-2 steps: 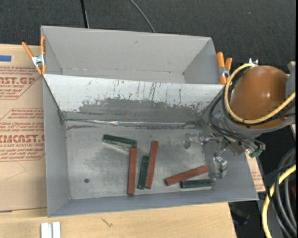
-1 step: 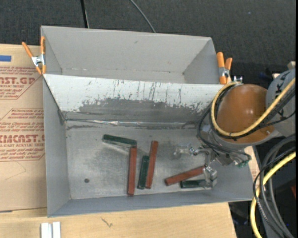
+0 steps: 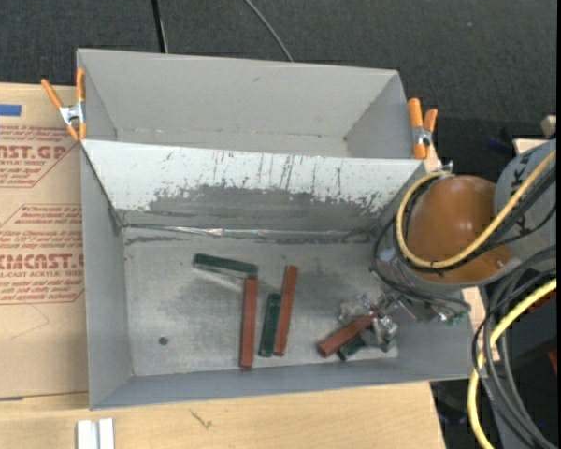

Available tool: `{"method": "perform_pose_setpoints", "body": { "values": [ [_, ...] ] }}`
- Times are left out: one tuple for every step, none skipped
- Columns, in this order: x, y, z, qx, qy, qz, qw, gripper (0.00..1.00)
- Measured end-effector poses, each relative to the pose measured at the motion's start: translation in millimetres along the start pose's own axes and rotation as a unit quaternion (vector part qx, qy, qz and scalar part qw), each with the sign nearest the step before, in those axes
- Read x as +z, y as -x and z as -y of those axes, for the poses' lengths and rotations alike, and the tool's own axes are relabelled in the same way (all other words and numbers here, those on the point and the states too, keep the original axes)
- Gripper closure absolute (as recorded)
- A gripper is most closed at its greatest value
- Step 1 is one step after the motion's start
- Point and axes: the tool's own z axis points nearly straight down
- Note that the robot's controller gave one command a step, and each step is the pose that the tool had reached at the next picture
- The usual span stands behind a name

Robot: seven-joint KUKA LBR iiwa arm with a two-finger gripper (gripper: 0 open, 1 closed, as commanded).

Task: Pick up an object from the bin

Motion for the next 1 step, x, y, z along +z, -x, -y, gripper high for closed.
{"method": "perform_pose_setpoints", "body": {
  "values": [
    [0.0, 0.0, 0.0, 0.0, 0.0, 0.0, 1.0, 1.0]
  ]
}}
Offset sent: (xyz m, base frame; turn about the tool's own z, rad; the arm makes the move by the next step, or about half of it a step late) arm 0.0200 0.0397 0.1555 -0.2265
